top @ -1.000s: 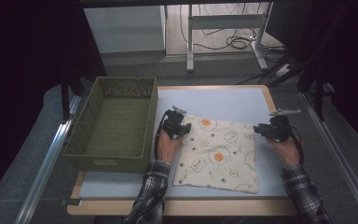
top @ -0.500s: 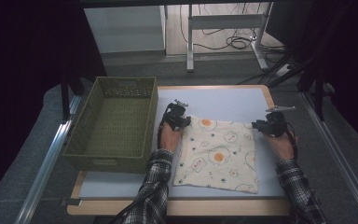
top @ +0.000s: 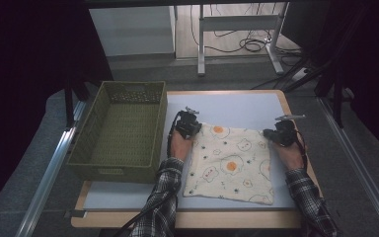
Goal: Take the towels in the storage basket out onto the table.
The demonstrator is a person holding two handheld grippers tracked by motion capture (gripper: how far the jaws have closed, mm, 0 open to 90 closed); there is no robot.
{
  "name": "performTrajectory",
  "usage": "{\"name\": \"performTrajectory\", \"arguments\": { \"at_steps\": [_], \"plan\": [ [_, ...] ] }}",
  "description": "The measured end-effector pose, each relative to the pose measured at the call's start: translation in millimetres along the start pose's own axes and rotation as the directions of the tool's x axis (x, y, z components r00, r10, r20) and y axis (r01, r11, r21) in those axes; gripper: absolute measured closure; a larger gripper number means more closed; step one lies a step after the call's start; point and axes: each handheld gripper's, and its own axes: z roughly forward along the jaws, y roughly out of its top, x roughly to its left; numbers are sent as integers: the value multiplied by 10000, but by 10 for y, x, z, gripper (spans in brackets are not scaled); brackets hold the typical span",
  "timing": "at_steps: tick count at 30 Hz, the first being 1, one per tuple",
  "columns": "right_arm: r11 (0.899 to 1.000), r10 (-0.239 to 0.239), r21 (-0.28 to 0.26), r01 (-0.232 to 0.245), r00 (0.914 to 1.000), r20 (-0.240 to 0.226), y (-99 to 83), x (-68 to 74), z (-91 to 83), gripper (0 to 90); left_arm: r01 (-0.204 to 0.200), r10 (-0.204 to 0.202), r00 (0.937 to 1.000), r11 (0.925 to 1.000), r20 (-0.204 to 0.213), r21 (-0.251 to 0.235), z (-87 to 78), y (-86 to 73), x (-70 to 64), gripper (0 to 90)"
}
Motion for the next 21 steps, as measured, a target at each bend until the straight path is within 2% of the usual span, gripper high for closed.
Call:
{"name": "performTrajectory", "arguments": {
  "at_steps": [3,4,6,8,11,15,21],
  "plan": [
    [9998,-162,96,161,9999,46,6,34,-21,868,-215,218,9996,9996,-203,157,-21,25,-31,877],
    [9997,-226,86,226,9997,66,5,45,-33,869,-239,241,9993,9997,-283,43,-42,24,-31,878],
    [9993,-366,-88,367,9993,116,5,60,-71,869,11,-16,9998,9995,-179,-330,-104,23,-9,878],
    [9988,-439,-223,442,9990,123,19,56,-119,868,3,-17,9997,9982,-228,-607,-184,36,-6,878],
    [9980,-485,-414,488,9988,91,58,52,-210,868,-203,177,9993,9965,-330,-811,-301,66,-34,877],
    [9958,-599,-691,600,9982,33,107,75,-359,868,-250,208,9990,9938,-402,-1086,-451,81,-81,874],
    [9930,-749,-932,721,9968,-267,120,131,-586,867,-400,334,9979,9913,-548,-1253,-616,11,-203,869]
  ]
}}
